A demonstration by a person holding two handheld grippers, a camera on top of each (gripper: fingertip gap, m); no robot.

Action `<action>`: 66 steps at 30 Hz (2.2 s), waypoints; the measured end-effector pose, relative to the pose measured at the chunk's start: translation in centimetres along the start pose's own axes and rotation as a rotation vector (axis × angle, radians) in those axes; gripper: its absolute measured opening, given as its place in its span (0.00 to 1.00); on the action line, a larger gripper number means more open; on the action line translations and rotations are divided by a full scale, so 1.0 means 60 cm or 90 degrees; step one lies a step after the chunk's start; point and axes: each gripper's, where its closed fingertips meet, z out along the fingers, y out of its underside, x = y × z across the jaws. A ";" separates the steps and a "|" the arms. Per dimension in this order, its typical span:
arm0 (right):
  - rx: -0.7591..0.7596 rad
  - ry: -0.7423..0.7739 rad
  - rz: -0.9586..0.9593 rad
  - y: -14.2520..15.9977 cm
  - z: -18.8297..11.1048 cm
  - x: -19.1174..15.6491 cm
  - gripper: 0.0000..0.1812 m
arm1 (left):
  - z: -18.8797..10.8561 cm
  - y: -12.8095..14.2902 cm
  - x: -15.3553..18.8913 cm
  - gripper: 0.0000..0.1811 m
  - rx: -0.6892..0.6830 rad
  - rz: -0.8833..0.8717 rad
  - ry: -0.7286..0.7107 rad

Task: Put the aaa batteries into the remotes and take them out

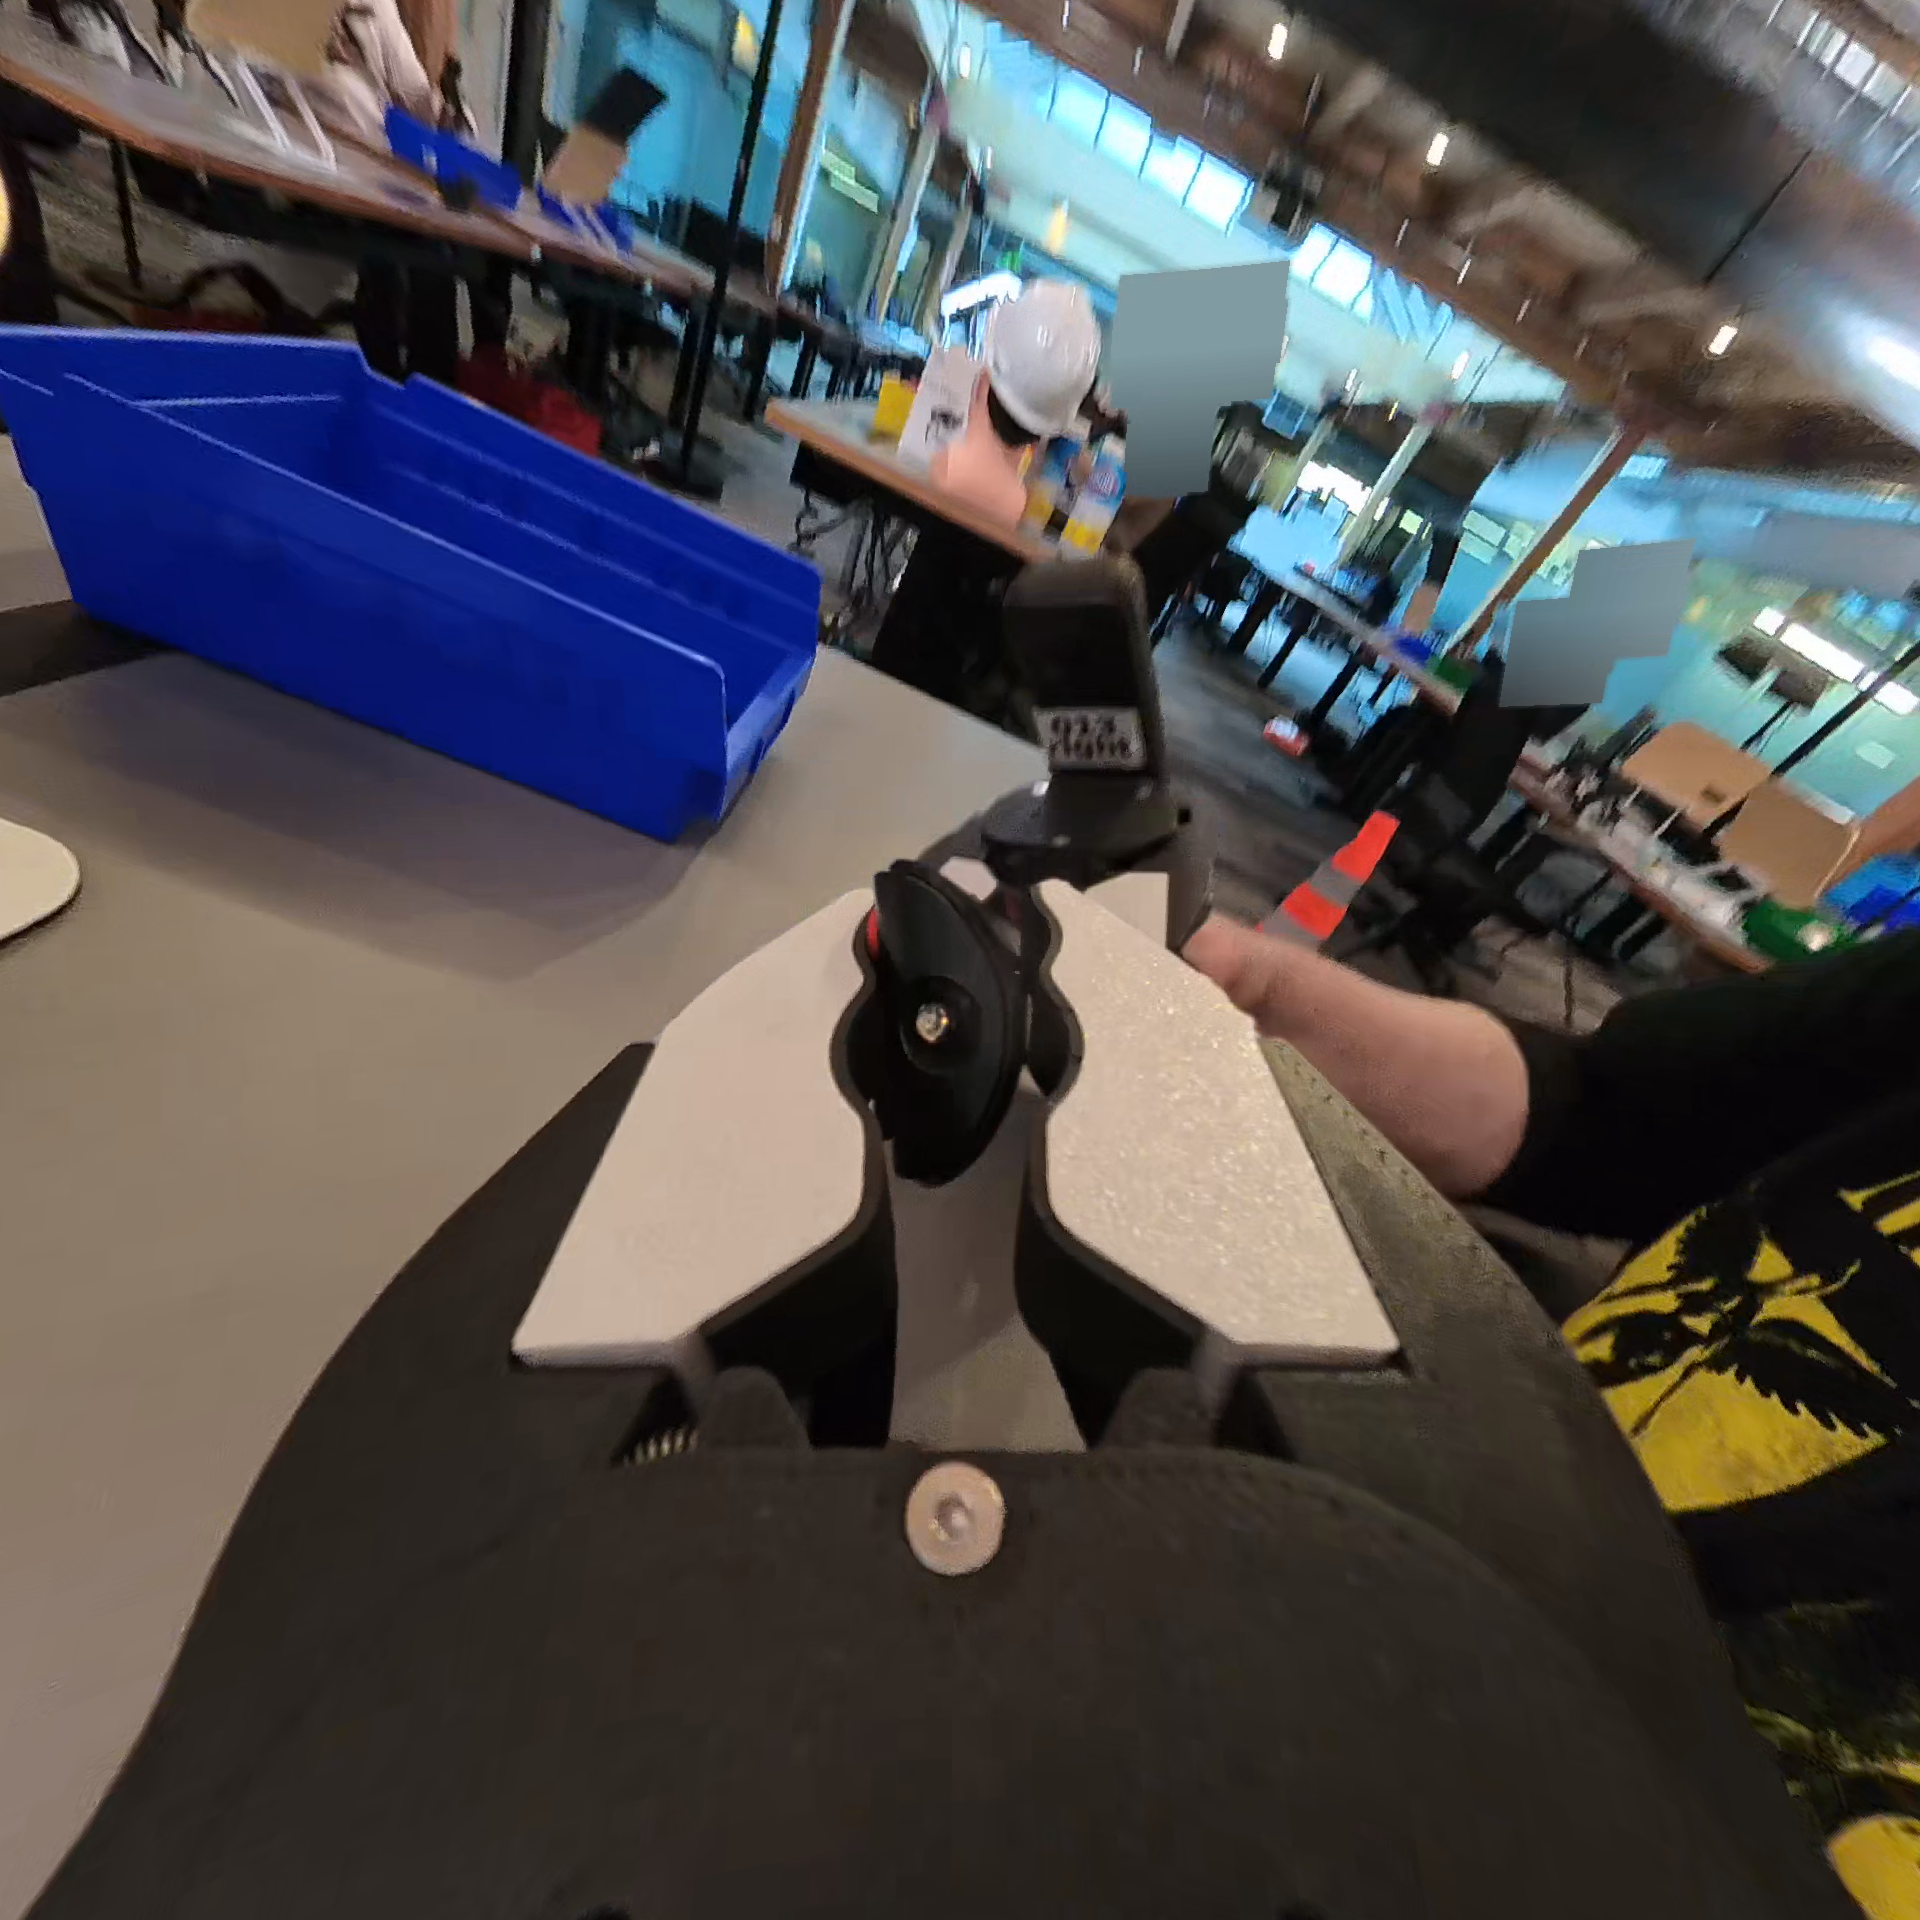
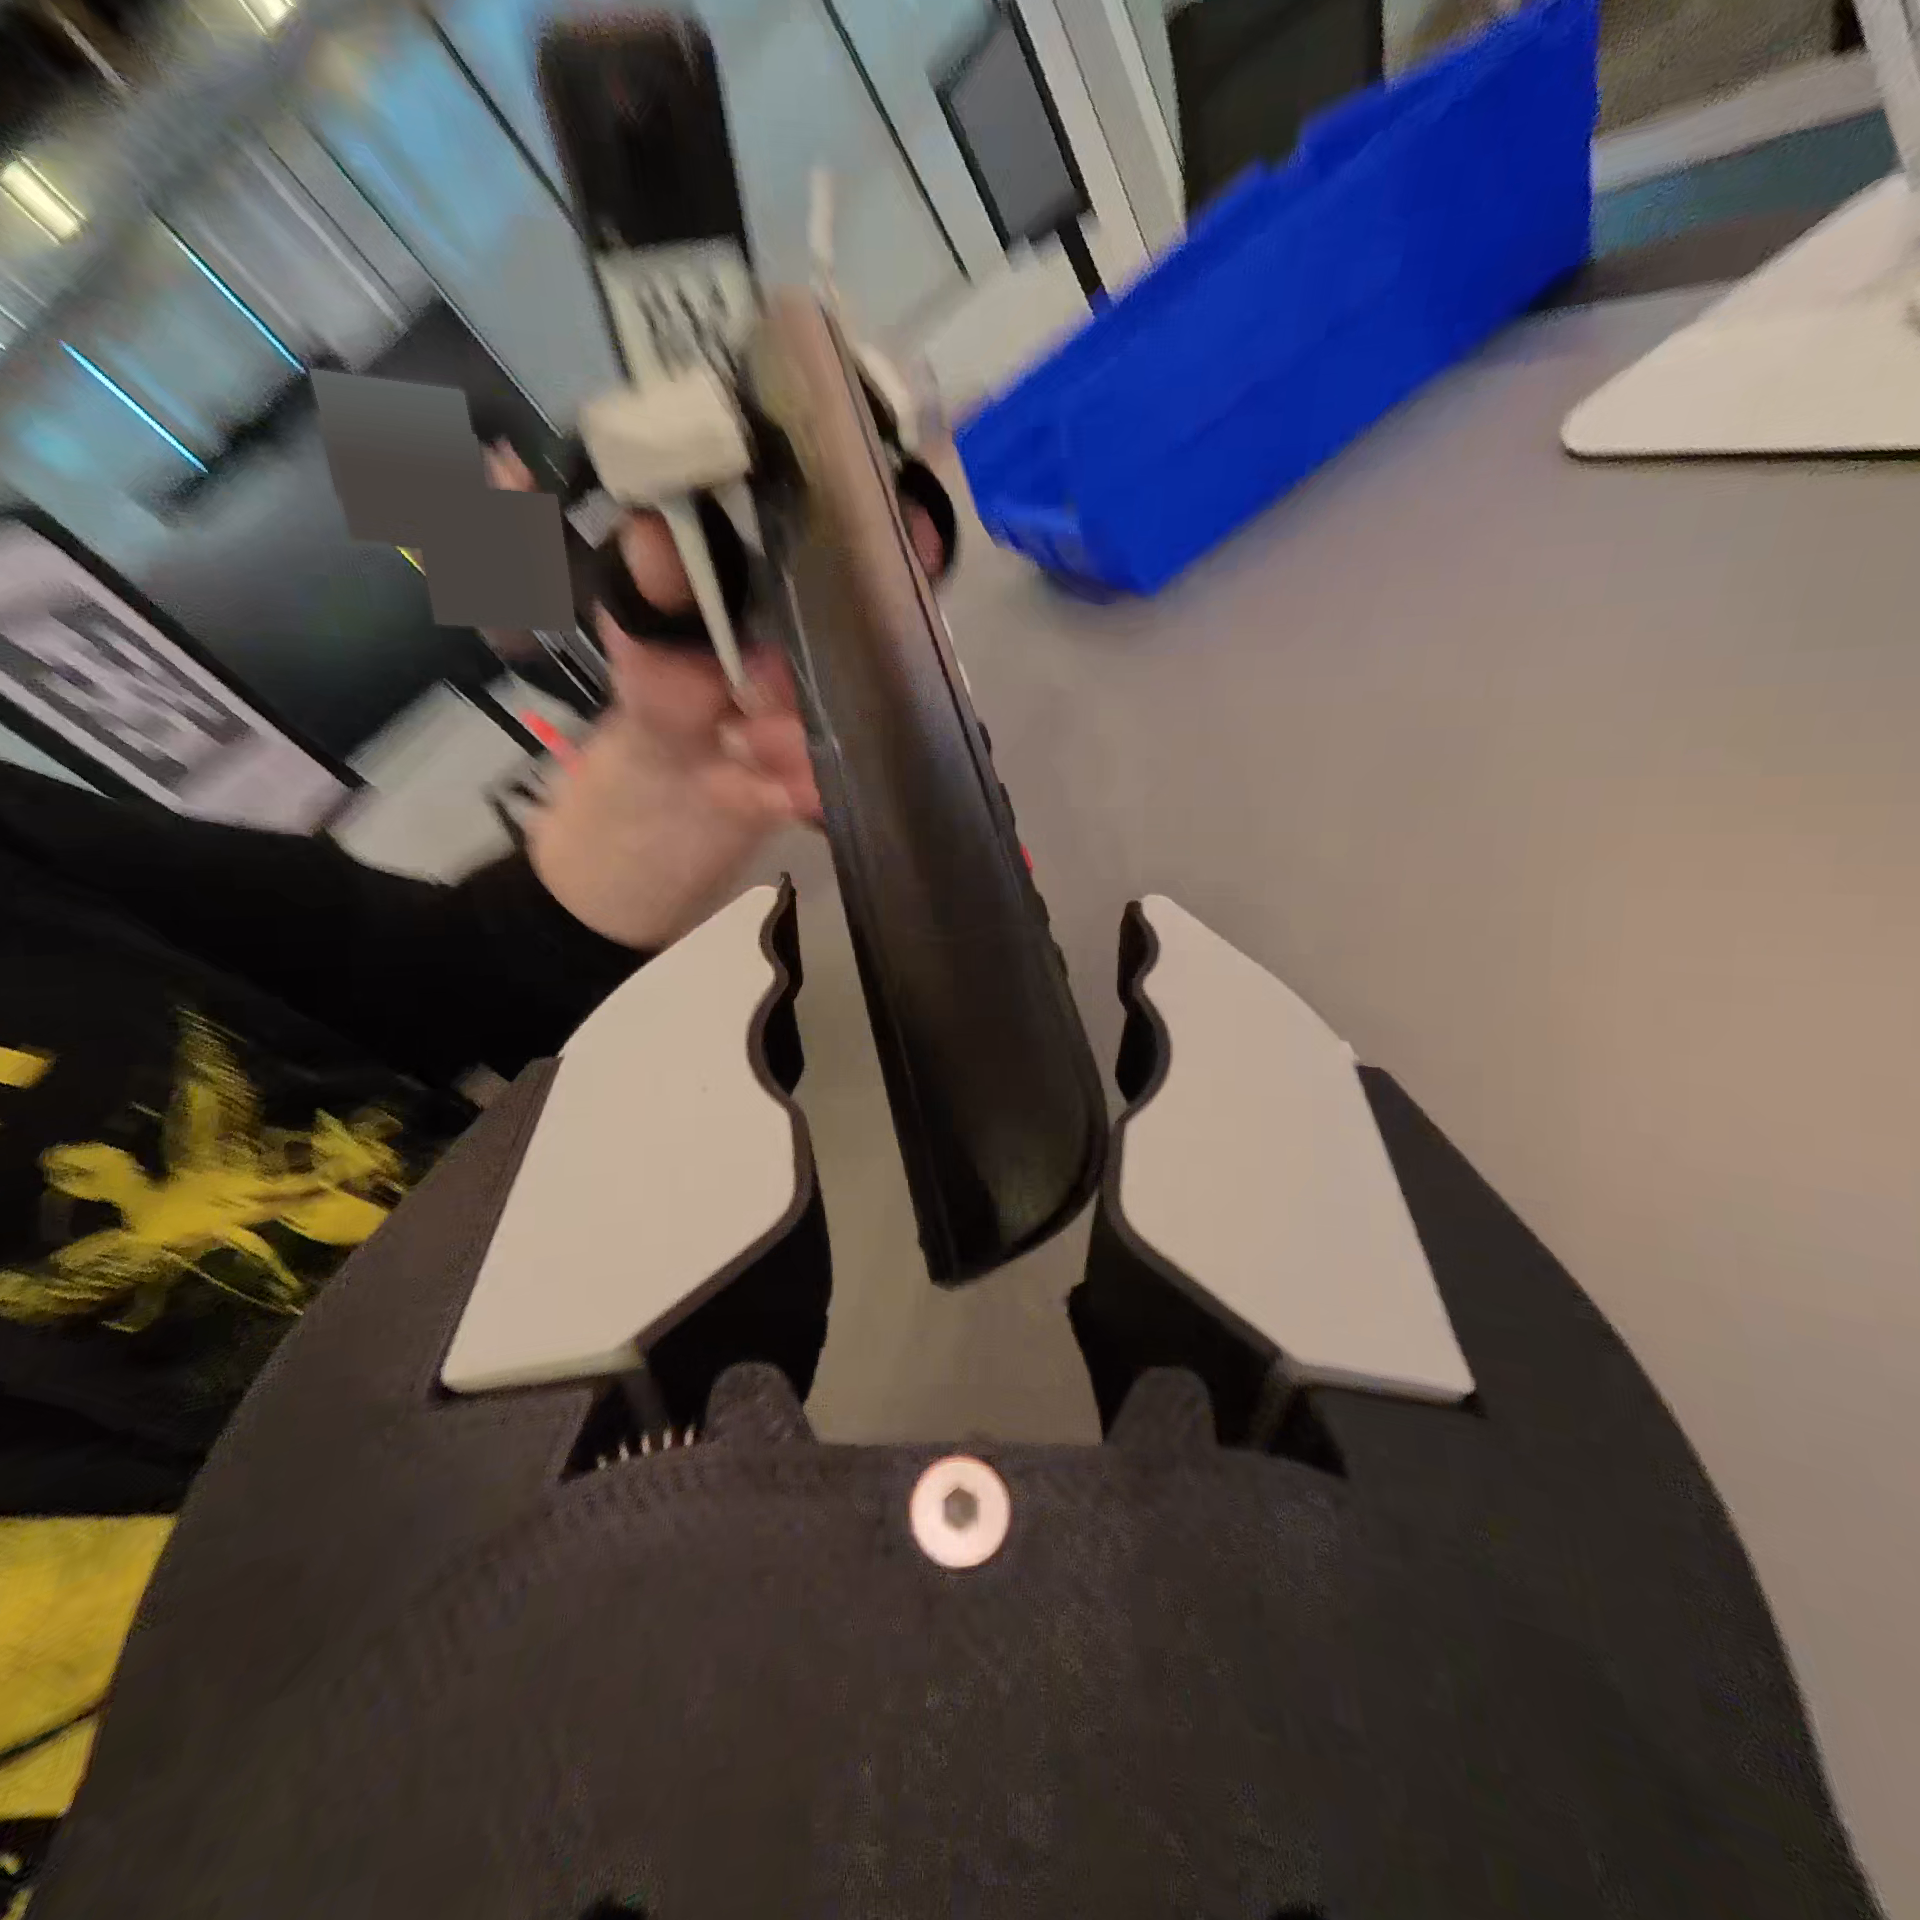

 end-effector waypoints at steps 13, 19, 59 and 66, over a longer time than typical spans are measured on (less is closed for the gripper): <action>-0.187 -0.095 -0.099 0.020 0.062 -0.021 0.16 | 0.017 0.048 0.002 0.13 -0.247 0.043 0.028; -0.112 -0.180 0.005 0.014 0.078 -0.022 0.13 | 0.025 0.049 -0.032 0.14 -0.205 -0.012 0.051; -0.187 -0.022 -0.130 -0.022 0.075 -0.005 0.36 | 0.082 0.059 -0.008 0.13 -0.246 0.195 -0.024; -0.229 0.111 -0.244 -0.012 0.027 0.020 0.37 | 0.062 0.034 -0.016 0.13 -0.214 0.207 -0.058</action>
